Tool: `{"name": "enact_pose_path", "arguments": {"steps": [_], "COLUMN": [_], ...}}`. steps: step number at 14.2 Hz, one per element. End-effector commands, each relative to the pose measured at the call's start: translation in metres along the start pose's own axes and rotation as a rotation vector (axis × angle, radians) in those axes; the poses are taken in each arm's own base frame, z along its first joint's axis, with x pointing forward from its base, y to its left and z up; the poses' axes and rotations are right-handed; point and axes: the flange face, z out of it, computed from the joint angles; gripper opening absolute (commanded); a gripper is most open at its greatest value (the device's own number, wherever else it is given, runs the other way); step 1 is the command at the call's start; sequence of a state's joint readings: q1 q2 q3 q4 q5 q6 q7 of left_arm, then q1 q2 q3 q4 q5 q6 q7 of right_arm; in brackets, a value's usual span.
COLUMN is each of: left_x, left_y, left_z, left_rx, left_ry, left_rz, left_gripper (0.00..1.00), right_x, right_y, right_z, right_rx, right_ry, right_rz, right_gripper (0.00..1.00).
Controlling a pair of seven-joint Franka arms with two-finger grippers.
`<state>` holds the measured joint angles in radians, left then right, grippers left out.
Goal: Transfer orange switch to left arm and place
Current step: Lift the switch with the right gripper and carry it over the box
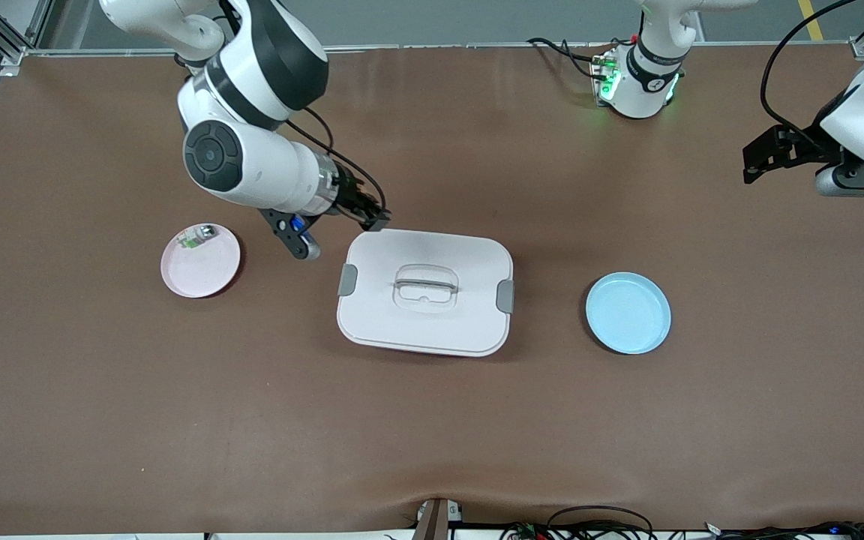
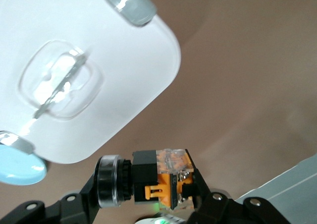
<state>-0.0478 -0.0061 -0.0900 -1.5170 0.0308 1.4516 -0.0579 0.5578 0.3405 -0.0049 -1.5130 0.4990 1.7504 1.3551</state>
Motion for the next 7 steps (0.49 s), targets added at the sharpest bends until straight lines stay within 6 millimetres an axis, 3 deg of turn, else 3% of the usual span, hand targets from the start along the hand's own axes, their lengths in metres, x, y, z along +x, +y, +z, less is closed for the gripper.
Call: {"name": "enact_pose_path", "arguments": {"steps": [1,5,7], "left_x": [-0.003,-0.003,-0.003], "left_y": [0.003,0.009,0.024], "left_z": [-0.001,0.0,-0.003], "left_rx": [-0.016,-0.039,-0.143], "left_ry": [-0.009,-0.011,-0.004], "left_rz": [-0.004,0.005,0.02], "left_gripper": [1.0,1.0,1.0], "right_x": [-0.022,-0.055,-0.072], "right_y": [-0.022,-0.046,-0.055], "right_z": [0.005,0.014,0.01], "right_rx": [0.06,0.133,0.179], "right_ry": [-0.035,-0.052,-0.069], "right_rz": [0.016,0.052,0.091], "right_gripper": [0.21,0.2,0.2]}}
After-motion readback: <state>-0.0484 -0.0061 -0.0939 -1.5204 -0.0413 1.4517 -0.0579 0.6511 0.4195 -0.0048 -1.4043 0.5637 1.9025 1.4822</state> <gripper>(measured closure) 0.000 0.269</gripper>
